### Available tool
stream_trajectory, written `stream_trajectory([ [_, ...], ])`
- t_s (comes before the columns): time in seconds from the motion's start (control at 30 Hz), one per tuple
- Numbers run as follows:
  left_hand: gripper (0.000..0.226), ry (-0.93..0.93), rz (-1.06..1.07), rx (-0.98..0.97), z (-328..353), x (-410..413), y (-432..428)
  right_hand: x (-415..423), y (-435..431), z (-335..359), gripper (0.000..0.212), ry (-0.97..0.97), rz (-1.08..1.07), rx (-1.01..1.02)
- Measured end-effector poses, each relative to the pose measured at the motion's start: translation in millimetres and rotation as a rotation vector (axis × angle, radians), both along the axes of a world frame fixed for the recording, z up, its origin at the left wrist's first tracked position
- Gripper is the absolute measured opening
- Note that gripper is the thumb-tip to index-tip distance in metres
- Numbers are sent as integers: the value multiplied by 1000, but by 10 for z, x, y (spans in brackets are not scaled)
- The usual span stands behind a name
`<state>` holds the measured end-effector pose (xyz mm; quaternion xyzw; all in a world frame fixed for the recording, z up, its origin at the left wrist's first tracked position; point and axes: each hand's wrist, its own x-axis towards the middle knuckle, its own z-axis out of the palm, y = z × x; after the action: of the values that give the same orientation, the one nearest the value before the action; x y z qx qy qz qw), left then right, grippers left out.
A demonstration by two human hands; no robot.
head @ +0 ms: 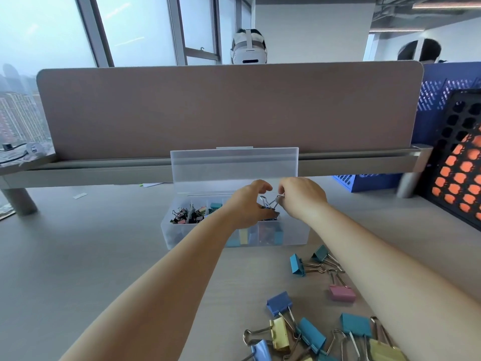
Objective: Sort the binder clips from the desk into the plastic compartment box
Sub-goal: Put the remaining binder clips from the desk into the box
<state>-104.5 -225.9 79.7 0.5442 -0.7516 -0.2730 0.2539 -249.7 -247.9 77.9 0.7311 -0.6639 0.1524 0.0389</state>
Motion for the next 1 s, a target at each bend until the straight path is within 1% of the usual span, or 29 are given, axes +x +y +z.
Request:
stream_trajectory([
  [0.07, 59, -53, -24, -21, 3, -11, -4, 12, -2, -9, 16, -42, -11, 5],
  [0.17, 47, -178, -37, -81, 0, -1, -18, 22, -23, -26, 11, -154, -2, -2],
  [0.3, 29, -264, 48, -192, -26, 62, -20, 2, -45, -28, 9, -423, 67, 20],
  [0.37, 23, -311, 65, -181, -40, 72, -10, -4, -25, -7, 7, -482, 98, -21],
  [0.43, 25, -384, 59, -166, -54, 57, -16, -5, -4, 8, 8, -452, 140, -83],
  [0.6, 32, -512, 29, -144, -42, 35, -32, -7, 14, 5, 10, -414, 211, -143],
  [0.7, 35, -566, 13, -140, -20, 38, -41, -10, 47, 8, 11, -370, 227, -105],
  [0.77, 34, -525, 26, -143, -46, 45, -50, -10, 74, 8, 11, -316, 239, -41],
  [0.83, 27, -397, 70, -133, -87, 66, -56, -14, 94, 7, 9, -255, 251, 9],
  [0.9, 21, -285, 112, -130, -109, 87, -47, -23, 117, 13, 10, -218, 264, 54],
  [1.0, 33, -282, 84, -138, -104, 92, -53, -45, 133, 42, 13, -189, 282, 126],
])
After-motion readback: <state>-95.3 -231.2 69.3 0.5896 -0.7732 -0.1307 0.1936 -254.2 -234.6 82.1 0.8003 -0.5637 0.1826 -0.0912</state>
